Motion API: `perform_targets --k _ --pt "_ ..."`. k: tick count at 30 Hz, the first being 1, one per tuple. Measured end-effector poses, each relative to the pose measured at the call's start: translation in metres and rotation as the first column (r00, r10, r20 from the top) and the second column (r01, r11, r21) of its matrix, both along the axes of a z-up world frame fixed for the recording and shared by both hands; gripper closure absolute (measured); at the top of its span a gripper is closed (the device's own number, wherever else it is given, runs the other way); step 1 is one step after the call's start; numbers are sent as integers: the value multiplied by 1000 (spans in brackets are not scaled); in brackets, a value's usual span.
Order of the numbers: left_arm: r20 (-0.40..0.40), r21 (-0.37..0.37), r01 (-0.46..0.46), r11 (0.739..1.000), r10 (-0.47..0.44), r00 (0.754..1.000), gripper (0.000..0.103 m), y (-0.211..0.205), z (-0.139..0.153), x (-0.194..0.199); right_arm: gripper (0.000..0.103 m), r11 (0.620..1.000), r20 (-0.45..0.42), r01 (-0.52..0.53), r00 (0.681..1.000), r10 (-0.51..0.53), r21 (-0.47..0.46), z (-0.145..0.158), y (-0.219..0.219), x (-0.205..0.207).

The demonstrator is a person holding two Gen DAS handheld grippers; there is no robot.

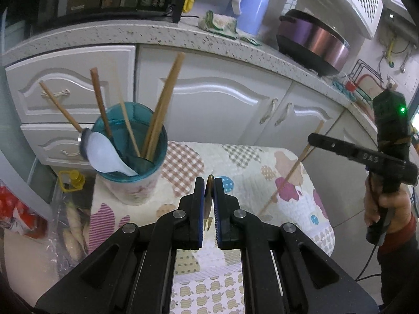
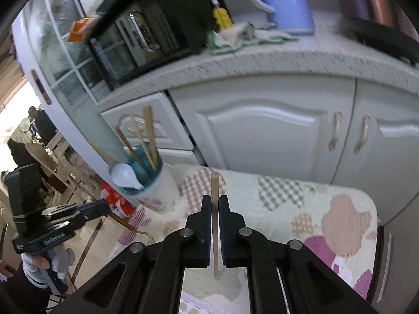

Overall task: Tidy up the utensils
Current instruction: 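Lift the gold fork and chopstick and carry both tools over the cup, then lower the gold fork and chopstick into the cup and open both tools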

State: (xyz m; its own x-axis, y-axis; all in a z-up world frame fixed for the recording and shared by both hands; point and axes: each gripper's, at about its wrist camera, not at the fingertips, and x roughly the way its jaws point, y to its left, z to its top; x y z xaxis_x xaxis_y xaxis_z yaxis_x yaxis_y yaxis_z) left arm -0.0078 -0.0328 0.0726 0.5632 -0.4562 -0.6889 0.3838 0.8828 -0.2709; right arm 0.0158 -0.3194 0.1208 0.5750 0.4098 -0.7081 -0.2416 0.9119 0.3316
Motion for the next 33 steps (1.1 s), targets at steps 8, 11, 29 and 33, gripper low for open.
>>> perform_targets --k 8,11,29,33 --pt "32 -1 -28 1000 28 999 98 14 14 -3 98 999 67 -44 997 44 -2 31 28 5" --pt "45 0 -38 999 38 998 98 19 20 -3 98 998 92 -63 994 63 -4 44 37 5" --pt "133 -37 -123 992 127 983 98 67 72 12 98 988 221 -155 964 148 16 105 98 26" --pt "150 -30 -149 988 152 977 98 70 76 26 98 987 240 -160 958 153 7 111 113 39"
